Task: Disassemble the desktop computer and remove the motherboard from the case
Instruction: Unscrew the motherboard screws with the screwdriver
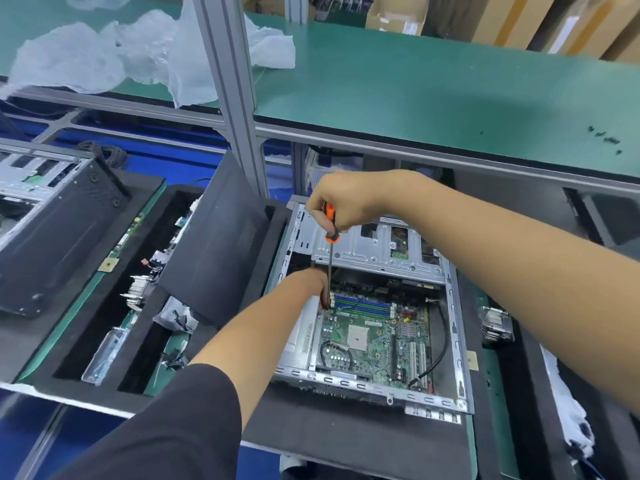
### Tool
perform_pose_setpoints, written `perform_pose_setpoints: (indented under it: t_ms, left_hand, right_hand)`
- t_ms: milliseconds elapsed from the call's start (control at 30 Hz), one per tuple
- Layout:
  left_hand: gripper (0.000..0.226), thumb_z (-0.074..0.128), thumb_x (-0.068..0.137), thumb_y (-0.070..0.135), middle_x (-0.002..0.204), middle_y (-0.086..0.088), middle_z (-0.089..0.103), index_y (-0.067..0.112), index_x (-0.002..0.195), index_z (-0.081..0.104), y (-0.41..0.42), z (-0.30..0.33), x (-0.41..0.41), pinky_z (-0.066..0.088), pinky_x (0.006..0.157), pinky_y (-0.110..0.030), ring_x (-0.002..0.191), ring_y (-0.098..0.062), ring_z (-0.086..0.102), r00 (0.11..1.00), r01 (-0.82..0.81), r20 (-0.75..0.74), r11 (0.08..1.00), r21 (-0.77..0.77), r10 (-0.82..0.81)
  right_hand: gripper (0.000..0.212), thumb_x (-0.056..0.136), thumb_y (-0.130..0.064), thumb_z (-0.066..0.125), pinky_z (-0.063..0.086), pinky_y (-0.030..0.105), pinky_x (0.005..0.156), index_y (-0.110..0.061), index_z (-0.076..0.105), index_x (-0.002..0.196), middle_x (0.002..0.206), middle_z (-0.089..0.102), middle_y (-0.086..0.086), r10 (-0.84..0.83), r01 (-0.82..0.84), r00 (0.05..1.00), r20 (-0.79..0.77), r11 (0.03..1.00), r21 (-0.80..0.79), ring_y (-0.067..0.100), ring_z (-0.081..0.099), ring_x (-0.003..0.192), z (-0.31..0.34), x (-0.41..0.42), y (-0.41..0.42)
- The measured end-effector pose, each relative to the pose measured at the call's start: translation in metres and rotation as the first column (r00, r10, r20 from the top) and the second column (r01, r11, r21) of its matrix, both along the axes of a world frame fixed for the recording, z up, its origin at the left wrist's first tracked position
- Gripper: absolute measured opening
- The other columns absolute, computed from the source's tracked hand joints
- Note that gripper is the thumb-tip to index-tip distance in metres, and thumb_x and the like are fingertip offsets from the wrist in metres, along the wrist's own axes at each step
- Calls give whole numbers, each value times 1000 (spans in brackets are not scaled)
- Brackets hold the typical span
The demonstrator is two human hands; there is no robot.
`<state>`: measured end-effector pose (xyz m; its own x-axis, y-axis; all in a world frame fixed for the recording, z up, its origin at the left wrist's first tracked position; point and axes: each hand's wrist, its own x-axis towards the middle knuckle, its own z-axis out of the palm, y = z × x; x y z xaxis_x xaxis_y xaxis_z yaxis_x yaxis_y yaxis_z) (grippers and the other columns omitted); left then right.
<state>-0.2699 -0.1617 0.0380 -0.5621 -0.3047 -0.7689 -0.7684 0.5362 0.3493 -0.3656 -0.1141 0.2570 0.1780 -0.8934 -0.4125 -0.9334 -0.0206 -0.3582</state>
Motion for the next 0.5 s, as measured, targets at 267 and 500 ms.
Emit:
perform_pose_setpoints:
  t_ms: [267,500]
  left_hand:
    - [39,74,88,6,137,-12,62,-3,125,68,0,0,-3,46,109,-39,125,-30,60,999,41,-15,999,-2,-41]
    - [43,75,88,4,137,-19,60,-6,129,63,1,-1,-1,45,109,-40,125,-30,59,998,28,-49,999,-16,-29]
  right_hand:
    - [34,100,-38,39,33,32,54,-19,52,75,70,55,0,-52,-8,878,-477,992,-123,19,49,61,7,16,-5]
    - [13,88,-11,54,49,40,59,-18,57,78,79,64,-1,9,-2,993,-118,998,55,27,61,75,11,15,-6]
